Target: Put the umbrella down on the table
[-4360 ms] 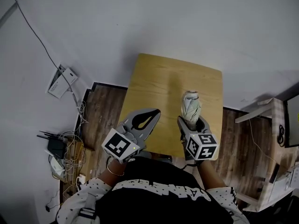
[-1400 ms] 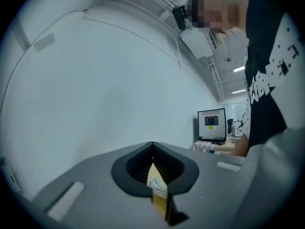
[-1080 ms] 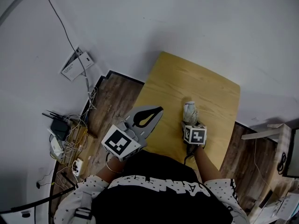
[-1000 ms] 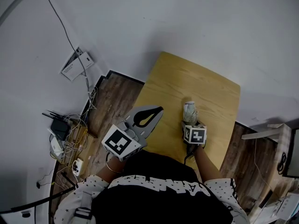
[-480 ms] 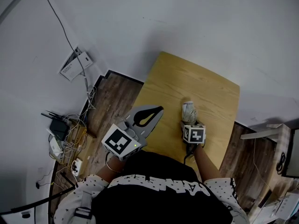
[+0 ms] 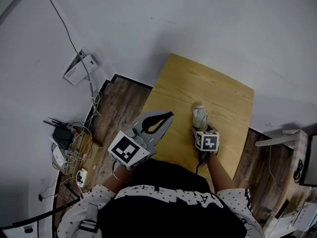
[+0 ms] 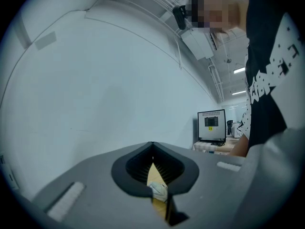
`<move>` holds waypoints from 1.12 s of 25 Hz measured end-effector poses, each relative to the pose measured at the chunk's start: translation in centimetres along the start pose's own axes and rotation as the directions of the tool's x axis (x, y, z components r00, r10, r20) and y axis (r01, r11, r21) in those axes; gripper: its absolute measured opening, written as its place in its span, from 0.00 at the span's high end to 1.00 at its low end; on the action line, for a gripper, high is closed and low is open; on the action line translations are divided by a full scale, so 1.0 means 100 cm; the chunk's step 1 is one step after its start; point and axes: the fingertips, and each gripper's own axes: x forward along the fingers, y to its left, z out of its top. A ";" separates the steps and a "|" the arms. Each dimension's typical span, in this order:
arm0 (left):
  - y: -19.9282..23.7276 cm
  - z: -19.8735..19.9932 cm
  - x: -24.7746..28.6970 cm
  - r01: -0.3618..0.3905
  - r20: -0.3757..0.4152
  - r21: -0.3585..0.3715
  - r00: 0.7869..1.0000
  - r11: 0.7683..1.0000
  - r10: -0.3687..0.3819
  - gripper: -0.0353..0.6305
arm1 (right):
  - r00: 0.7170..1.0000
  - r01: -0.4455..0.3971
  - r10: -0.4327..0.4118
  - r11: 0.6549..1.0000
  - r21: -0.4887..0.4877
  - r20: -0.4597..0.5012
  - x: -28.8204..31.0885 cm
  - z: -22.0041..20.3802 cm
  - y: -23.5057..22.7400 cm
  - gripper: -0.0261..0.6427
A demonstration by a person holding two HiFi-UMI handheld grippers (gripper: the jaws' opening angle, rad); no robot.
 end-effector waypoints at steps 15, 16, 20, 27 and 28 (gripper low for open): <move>-0.020 -0.004 0.007 0.094 0.019 -0.013 0.995 0.995 -0.094 0.96 | 0.980 0.083 -0.082 0.997 -0.001 0.181 -0.044 0.026 -0.004 0.47; -0.022 -0.005 0.007 0.103 0.022 -0.017 0.994 0.995 -0.103 0.96 | 0.976 0.092 -0.091 0.996 0.003 0.197 -0.049 0.028 -0.004 0.50; -0.026 -0.007 0.010 0.133 0.021 -0.022 0.991 0.991 -0.133 0.96 | 0.965 0.087 -0.094 0.995 0.040 0.244 -0.063 0.032 -0.003 0.65; -0.031 -0.009 0.017 0.165 0.011 -0.042 0.986 0.985 -0.165 0.96 | 0.930 0.119 -0.149 0.987 0.107 0.336 -0.096 0.041 -0.005 0.87; -0.031 -0.008 0.017 0.168 0.011 -0.041 0.986 0.985 -0.167 0.96 | 0.920 0.128 -0.163 0.985 0.119 0.356 -0.102 0.043 -0.006 0.93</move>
